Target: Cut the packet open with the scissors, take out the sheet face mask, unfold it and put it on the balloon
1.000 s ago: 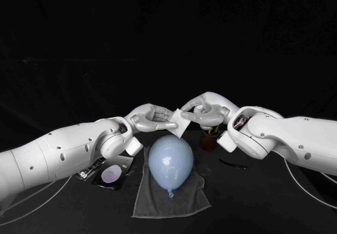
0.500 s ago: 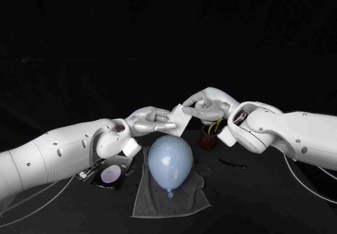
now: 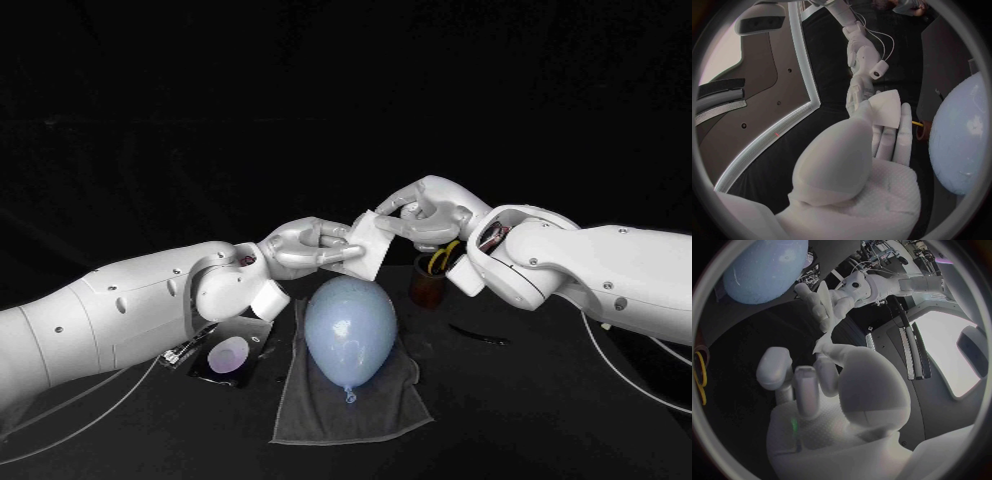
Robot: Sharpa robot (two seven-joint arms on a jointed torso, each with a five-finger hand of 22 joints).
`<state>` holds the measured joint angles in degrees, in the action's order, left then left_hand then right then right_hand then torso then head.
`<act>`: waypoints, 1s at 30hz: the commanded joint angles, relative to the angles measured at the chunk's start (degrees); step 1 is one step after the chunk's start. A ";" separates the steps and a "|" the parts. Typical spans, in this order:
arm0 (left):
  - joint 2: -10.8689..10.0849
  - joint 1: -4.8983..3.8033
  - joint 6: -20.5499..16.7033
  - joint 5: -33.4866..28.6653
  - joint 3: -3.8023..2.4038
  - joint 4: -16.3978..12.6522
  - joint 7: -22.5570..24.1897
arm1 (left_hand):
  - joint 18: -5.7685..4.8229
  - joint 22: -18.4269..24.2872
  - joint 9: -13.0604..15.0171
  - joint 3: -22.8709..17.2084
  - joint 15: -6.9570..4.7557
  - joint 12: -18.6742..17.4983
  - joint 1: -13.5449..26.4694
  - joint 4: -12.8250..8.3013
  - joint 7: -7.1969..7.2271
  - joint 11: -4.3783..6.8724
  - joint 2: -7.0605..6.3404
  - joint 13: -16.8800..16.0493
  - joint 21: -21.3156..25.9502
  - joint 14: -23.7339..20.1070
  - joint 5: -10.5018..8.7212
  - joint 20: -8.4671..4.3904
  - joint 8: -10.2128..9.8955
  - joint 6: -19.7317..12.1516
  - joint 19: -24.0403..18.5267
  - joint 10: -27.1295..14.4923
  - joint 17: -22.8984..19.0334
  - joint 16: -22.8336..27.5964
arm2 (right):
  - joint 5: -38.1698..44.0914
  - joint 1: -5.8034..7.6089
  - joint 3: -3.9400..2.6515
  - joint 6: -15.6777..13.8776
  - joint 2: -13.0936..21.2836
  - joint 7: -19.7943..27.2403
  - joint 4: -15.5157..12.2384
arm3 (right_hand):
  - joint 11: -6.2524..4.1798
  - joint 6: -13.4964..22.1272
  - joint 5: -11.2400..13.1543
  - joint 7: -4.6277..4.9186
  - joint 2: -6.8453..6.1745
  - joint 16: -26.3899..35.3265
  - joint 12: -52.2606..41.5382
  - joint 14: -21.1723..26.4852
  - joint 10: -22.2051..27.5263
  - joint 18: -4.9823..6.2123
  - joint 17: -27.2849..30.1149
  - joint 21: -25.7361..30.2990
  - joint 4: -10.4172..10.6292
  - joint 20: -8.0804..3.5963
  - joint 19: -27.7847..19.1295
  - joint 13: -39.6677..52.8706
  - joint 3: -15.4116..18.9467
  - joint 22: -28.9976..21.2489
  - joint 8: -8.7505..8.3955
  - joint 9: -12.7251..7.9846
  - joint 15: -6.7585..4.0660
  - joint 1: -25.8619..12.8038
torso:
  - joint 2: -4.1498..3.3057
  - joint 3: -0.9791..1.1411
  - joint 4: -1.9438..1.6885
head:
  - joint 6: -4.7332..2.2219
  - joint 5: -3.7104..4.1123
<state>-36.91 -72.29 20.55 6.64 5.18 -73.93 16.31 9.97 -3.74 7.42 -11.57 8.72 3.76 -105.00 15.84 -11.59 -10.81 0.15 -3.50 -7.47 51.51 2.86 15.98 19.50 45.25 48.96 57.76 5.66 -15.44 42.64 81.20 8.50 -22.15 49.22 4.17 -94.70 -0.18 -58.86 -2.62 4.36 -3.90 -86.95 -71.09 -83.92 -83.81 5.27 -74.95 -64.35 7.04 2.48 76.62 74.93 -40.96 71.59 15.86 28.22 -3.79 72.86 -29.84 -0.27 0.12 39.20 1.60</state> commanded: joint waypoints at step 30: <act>-0.28 -0.03 2.92 -3.15 -0.07 0.67 -4.64 | 0.55 -0.05 -0.13 -27.32 0.76 0.00 22.22 -6.45 -2.88 -0.72 -5.40 -0.10 2.00 3.49 -0.08 0.53 -1.38 1.00 1.08 -0.75 -1.02 7.30 | 0.83 0.11 -0.05 0.70 0.63 0.33 -0.11 | -0.32 -0.58 -0.15 -0.39 0.25 -0.19 -0.15 -4.60 -0.96 0.49 -7.88 -0.18 0.00 -0.19 0.13 5.00 -0.32 0.03 4.28 6.95 -0.23 0.42 | 0.00 0.00 0.03 | 0.22 0.00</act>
<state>-37.31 -72.29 23.04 4.51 5.18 -73.20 12.29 9.81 -3.83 7.27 -38.92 9.40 3.66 -82.67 9.27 -11.74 -11.76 -5.50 -3.53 -5.72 54.72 2.86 16.12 17.94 46.09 49.88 56.83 4.61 -8.35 42.95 81.26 8.50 -22.13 49.83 4.14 -94.66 -0.29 -58.66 -2.51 4.17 -3.83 -86.87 -71.09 -83.81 -83.93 5.20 -74.95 -64.35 7.06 2.48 76.62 74.92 -40.94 71.52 15.88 28.22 -3.68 72.93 -29.84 -0.27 0.13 39.37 1.63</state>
